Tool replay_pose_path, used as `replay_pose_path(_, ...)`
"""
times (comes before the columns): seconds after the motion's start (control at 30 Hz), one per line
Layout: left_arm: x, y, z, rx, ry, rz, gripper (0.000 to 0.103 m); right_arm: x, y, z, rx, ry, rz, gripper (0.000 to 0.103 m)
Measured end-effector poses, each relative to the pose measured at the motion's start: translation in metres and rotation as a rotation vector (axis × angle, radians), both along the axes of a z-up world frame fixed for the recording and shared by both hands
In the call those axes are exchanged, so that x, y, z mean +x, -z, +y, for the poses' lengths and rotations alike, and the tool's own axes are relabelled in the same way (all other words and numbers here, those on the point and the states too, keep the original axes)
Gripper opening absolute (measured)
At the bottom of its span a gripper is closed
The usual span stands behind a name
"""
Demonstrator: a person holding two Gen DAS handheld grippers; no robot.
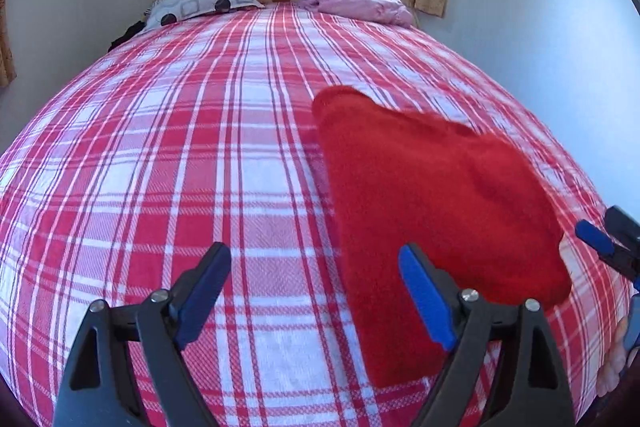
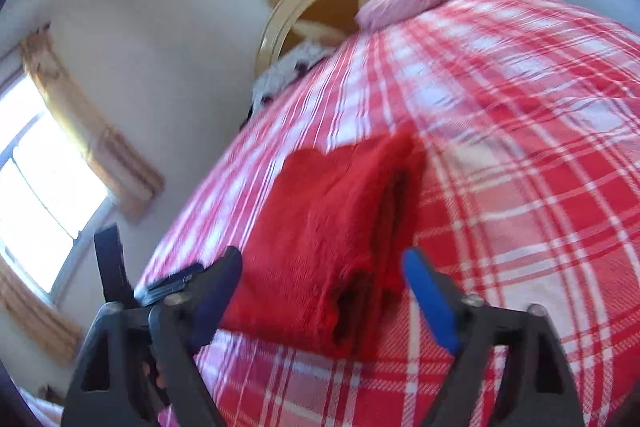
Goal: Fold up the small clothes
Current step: 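Grasp the folded sweater's end with the right gripper and tuck it under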
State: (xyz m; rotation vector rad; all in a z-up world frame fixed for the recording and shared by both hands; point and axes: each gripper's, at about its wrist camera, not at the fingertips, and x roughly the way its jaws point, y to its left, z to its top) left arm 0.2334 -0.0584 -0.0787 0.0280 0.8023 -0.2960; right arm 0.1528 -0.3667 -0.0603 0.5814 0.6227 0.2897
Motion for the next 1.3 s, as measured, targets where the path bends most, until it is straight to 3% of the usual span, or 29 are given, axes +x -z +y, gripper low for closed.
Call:
replay_pose_path(0.17, 0.01, -0.01, -0.017, 0.052, 0.046, -0.046, 0.089, 0.028, 0.007, -0.005, 0.012, 0.017, 0.062, 0.085)
replay_pose_path(0.23, 0.023, -0.013, -0.023, 0.036, 0.048, -0.041, 0.089, 0.041, 0.007, -0.009, 0.019, 0.027, 0.069, 0.085)
replay_pose_path(0.37, 0.061, -0.005, -0.035, -0.063, 0.05, 0.057, 0.089, 0.077, 0.017, -0.003, -0.031, 0.059, 0.102, 0.085)
replay_pose_path(0.5, 0.086, 0.026, -0.05, -0.031, 0.041, 0.176, 0.089, 0.108, 0.059, 0.017, -0.054, 0.006, 0.21, 0.085)
replay_pose_path(0.57, 0.085, 0.036, -0.048, -0.06, 0.041, 0.18, 0.091, 0.103, 0.061, 0.025, -0.125, 0.008, 0.173, 0.085)
replay_pose_path(0.67, 0.08, 0.041, -0.044, -0.081, 0.018, 0.157, 0.099, 0.103, 0.062, 0.023, -0.104, 0.003, 0.176, 0.085)
replay_pose_path(0.77, 0.08, 0.044, -0.042, -0.111, 0.021, 0.168, 0.099, 0.102, 0.061, 0.025, -0.121, 0.003, 0.17, 0.083)
replay_pose_path(0.9, 0.078, 0.043, -0.04, -0.113, 0.039, 0.161, 0.099, 0.096, 0.062, 0.025, -0.11, -0.005, 0.152, 0.07)
replay_pose_path(1.13, 0.082, 0.043, -0.042, -0.138, 0.052, 0.182, 0.09, 0.099, 0.065, 0.023, -0.071, -0.023, 0.156, 0.069)
replay_pose_path(1.2, 0.082, 0.041, -0.046, -0.138, 0.069, 0.174, 0.083, 0.099, 0.066, 0.023, -0.073, -0.024, 0.157, 0.069)
replay_pose_path(1.27, 0.079, 0.039, -0.049, -0.156, 0.105, 0.165, 0.061, 0.1, 0.065, 0.026, -0.088, -0.02, 0.158, 0.068)
replay_pose_path(1.3, 0.077, 0.037, -0.052, -0.148, 0.112, 0.152, 0.06, 0.1, 0.064, 0.027, -0.099, -0.017, 0.155, 0.065)
